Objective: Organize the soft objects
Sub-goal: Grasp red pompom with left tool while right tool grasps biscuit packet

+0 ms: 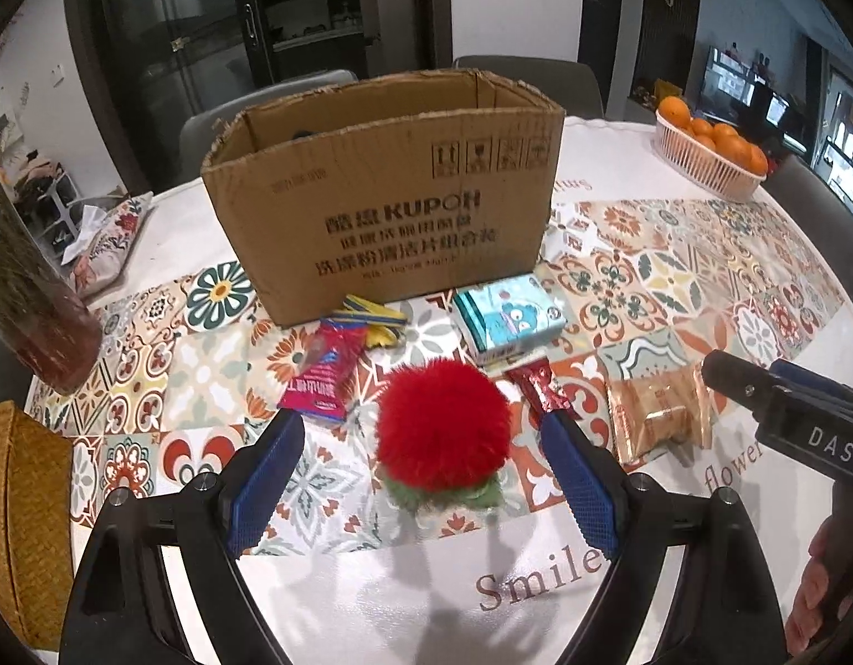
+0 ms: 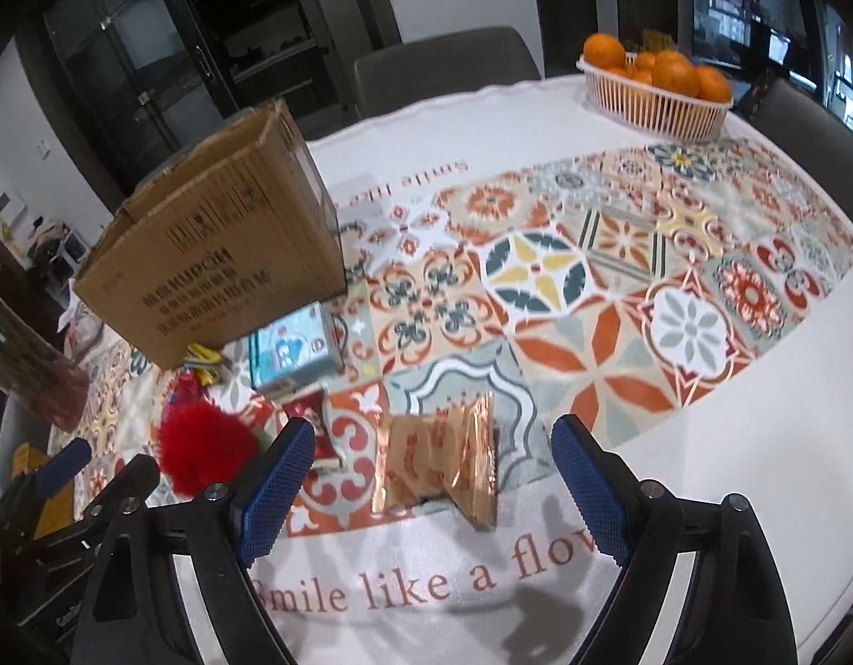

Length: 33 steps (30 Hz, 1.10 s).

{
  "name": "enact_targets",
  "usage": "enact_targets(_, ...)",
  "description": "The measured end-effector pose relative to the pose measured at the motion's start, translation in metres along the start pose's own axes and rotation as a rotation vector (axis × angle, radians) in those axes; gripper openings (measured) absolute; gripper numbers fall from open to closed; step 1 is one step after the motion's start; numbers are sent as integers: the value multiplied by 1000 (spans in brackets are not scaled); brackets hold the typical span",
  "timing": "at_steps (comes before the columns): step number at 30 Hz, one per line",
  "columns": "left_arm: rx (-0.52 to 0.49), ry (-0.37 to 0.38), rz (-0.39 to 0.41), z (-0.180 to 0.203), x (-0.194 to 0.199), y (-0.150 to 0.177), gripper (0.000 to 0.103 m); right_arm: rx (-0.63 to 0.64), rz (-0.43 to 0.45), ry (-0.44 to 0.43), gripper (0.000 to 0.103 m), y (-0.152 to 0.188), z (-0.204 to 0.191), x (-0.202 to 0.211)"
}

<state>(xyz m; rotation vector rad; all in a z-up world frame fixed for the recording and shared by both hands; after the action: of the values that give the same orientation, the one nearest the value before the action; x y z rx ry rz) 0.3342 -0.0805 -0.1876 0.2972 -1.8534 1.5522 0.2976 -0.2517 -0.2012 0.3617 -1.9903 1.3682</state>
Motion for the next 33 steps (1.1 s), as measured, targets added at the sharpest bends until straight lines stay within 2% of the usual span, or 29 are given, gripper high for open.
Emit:
enact_targets(8, -1, 17, -38, 0, -17, 14, 88, 13, -80, -7, 88, 20, 0, -22)
enact_targets(16, 11, 65, -100, 4, -43, 24, 88, 20, -151, -26, 88, 34, -1, -44)
enact_targets(27, 46, 90, -159, 7, -71, 33, 88, 46, -176, -21, 88, 41, -2, -66)
enact_targets(33, 43, 76, -171, 6, -85, 35, 87, 77, -187, -20, 88, 43, -5, -75)
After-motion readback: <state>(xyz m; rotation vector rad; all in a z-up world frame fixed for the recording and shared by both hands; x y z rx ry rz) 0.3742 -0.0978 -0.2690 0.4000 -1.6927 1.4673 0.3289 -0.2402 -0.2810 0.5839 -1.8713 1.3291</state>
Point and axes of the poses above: each gripper's, at about its wrist camera, not at the fingertips, and x roughly against the way its jaws point, z to its right, y to its underside, the point moved 5 cm from there along -x, roughly the way its jaws point, and after that the axes turned 15 degrees about z, right-handed, at the moved point
